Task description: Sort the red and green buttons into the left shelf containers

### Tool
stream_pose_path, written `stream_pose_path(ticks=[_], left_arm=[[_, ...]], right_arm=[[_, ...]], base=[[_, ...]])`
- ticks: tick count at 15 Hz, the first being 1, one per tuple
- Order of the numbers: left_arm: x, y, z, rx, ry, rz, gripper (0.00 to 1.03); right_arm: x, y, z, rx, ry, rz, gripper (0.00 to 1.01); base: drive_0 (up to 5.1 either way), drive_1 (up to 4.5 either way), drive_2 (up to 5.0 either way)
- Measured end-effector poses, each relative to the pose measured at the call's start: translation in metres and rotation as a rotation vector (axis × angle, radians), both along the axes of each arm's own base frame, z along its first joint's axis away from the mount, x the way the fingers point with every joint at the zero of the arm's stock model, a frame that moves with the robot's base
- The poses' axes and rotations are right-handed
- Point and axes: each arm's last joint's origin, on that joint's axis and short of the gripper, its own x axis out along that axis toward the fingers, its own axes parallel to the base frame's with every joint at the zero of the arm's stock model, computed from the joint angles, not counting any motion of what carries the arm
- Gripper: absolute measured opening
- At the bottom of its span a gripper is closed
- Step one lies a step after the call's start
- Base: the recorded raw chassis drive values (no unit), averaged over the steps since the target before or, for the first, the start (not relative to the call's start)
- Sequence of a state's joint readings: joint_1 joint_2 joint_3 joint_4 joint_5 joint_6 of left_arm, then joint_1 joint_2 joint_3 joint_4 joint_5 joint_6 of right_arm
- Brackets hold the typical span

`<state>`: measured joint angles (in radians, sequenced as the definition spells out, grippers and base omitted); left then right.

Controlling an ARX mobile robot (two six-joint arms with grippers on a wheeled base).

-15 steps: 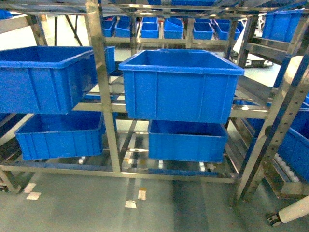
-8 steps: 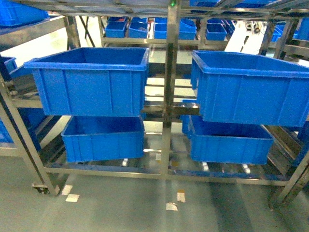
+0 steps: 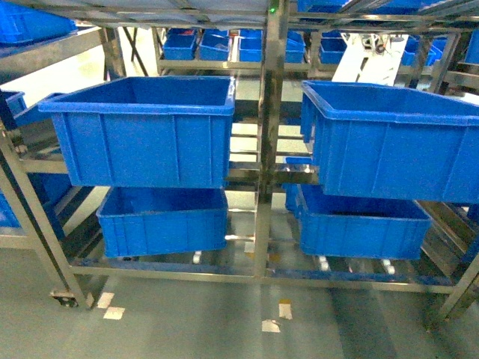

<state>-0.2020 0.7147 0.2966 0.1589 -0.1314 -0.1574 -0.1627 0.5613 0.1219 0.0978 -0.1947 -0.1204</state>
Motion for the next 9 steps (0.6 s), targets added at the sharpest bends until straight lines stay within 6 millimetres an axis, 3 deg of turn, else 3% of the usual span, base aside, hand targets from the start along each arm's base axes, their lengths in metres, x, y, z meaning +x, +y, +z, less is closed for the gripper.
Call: stream_pose_path(ticks=[9], left_arm=[[0.0002,0.0001,-0.0001,0.000,0.000,0.001,0.34]], right_arm=[[0.0000,0.0000,0.0001,0.000,-0.001,0.000,0.34]], base=[[-5.0,2.41,2.4]])
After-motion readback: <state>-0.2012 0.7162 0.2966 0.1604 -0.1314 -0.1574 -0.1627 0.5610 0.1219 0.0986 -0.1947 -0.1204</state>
